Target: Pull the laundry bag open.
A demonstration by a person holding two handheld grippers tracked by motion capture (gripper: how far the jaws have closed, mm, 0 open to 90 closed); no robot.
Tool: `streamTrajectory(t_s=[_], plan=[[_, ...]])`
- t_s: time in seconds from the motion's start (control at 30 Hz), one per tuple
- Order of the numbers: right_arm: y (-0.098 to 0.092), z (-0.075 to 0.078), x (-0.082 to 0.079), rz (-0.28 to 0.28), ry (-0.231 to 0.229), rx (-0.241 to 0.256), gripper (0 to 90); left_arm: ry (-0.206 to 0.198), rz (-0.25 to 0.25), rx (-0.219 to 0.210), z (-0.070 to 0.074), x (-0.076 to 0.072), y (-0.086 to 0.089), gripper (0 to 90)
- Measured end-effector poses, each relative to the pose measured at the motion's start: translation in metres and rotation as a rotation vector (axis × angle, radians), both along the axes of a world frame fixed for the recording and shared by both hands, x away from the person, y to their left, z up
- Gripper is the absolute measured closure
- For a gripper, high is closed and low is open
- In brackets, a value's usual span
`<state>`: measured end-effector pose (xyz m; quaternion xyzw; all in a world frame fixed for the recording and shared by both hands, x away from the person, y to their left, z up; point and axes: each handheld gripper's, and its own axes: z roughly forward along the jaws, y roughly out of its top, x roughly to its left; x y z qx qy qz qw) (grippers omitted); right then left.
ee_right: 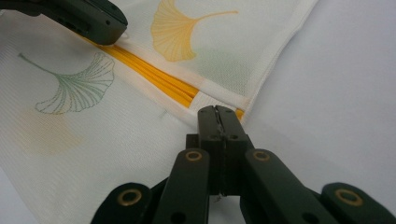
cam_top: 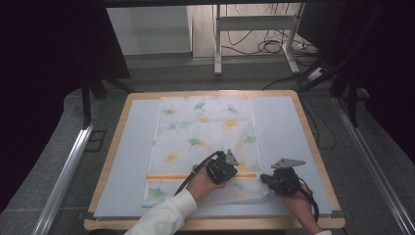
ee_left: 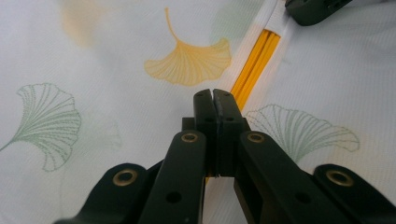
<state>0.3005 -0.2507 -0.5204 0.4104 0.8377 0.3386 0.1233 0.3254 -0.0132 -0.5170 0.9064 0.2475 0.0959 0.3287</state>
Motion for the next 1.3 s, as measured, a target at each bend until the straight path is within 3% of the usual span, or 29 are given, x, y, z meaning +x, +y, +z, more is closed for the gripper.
streamTrajectory(t_s=[0.33, 0.93, 1.3], plan=[[0.000, 0.000, 0.000, 0.003, -0.001, -0.008, 89.8, 0.004, 0.028, -0.009, -0.002, -0.002, 0.019, 90.0], [0.000, 0.000, 0.000, 0.002, -0.004, -0.004, 89.8, 0.020, 0.055, -0.038, -0.003, -0.005, 0.033, 90.0], [0.000, 0.000, 0.000, 0.003, -0.003, -0.006, 89.8, 0.019, 0.072, -0.034, -0.003, -0.007, 0.045, 90.0]])
